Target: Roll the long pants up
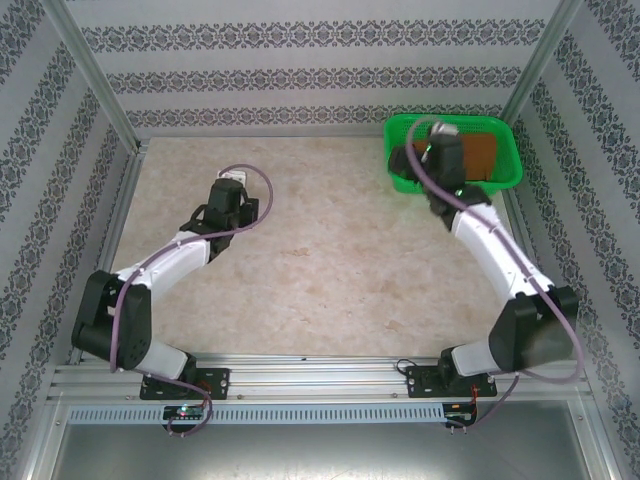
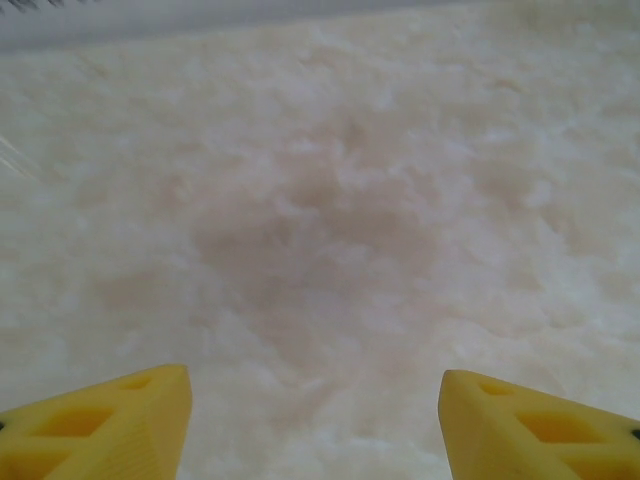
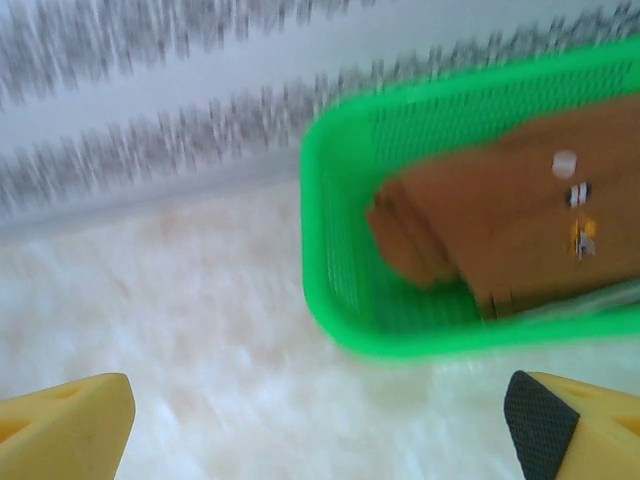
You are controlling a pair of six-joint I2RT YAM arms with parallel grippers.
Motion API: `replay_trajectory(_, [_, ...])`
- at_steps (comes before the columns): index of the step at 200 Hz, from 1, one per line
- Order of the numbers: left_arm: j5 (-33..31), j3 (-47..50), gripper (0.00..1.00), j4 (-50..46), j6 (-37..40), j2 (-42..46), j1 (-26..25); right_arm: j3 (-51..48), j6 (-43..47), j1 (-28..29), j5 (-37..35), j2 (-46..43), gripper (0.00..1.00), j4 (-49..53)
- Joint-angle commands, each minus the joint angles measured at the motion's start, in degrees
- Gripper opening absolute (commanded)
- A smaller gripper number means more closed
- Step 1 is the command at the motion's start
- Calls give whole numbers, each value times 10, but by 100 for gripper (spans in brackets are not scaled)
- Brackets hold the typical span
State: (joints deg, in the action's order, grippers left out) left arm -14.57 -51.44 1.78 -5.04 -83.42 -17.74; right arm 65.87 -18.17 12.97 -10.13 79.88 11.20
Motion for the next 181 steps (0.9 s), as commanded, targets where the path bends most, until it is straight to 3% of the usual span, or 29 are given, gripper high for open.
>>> replay_trajectory(1, [-109, 24, 67, 98, 65, 32, 17, -112, 109, 37, -98, -63, 96, -101])
replay_trajectory(18, [-97, 115, 71, 193, 77, 79, 45, -206, 114, 59, -98, -99, 96, -165])
replay_trajectory(24, [-78, 148, 97, 228, 74, 93, 60, -232, 115, 61, -90, -105, 96, -183])
replay_trajectory(28, [-58, 163, 100, 242, 70, 100, 70, -247, 118, 63, -85, -108, 96, -194])
replay_trajectory(39, [-15, 191, 100, 253, 64, 106, 99, -276, 127, 69, -86, -109, 95, -208])
replay_trajectory(60, [-13, 237, 100, 269, 71, 95, 118, -298, 135, 75, -98, -107, 95, -201])
replay_trajectory(74, [-8, 291, 100, 354, 81, 85, 121, -318, 139, 78, -117, -112, 95, -213])
replay_trajectory(93, [42, 326, 100, 467, 40, 44, 148, -339, 144, 75, -118, -133, 95, -234])
replay_trajectory(108, [64, 300, 100, 443, 48, 11, 150, -364, 151, 73, -113, -157, 95, -268])
replay_trajectory(133, [77, 320, 100, 511, 55, -28, 148, -395, 155, 68, -104, -188, 95, -296])
replay_trajectory(151, [95, 358, 100, 641, 76, -74, 143, -404, 170, 65, -119, -204, 95, -292])
replay_trajectory(169, [139, 346, 100, 577, 99, -53, 134, -432, 194, 60, -129, -211, 95, -321])
replay_trajectory(181, [111, 318, 100, 532, 79, -58, 141, -471, 197, 41, -119, -203, 95, -393])
